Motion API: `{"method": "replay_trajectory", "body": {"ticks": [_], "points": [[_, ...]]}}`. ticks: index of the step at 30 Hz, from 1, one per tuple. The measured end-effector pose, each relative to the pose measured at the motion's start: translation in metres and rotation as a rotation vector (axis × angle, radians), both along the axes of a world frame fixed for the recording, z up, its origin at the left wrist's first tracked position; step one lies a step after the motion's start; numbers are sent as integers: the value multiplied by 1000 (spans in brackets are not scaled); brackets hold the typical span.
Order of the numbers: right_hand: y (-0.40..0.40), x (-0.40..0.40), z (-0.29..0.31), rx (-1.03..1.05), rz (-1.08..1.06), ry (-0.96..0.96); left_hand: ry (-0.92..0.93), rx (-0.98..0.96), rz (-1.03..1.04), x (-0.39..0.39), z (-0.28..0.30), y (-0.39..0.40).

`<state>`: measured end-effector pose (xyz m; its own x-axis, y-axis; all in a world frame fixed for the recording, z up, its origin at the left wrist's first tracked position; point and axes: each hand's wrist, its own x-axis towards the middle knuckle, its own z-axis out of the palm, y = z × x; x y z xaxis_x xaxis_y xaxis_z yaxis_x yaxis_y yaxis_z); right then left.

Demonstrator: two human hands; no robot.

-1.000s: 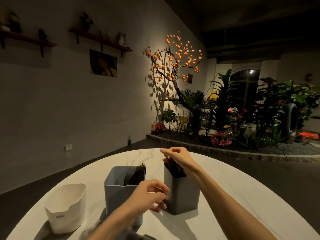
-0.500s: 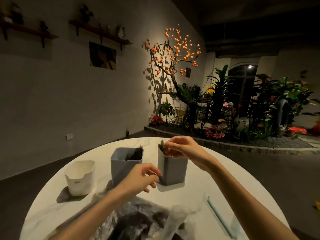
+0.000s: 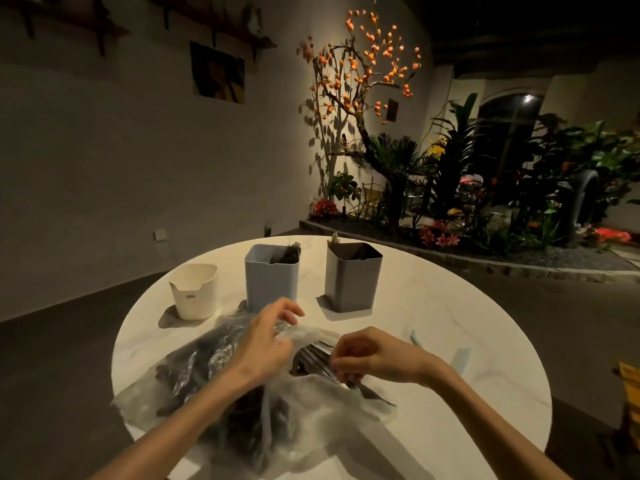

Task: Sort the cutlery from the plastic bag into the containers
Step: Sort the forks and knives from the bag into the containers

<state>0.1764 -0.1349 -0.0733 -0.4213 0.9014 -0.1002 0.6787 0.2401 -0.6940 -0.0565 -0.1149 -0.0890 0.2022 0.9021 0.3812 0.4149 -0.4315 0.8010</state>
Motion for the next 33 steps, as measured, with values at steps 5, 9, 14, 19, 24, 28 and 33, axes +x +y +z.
{"method": "replay_trajectory", "body": {"ticks": [5,9,14,19,24,28,33], "points": [[14,-24,-27,244,-46,-478,105,66,-14,-16,17,-5],[27,-37,-47,266,-161,-558,558,155,34,-13,10,-8],[40,-49,-56,310,-195,-627,776,165,85,-6,-4,4],[44,-56,-60,370,-237,-702,800,178,82,2,-4,8],[39,-57,-54,240,-202,-665,720,161,65,4,3,11],[31,-47,-15,71,-107,-624,673,138,60,3,10,15],[14,-17,46,-183,-51,-371,493,-62,78,8,23,28]]}}
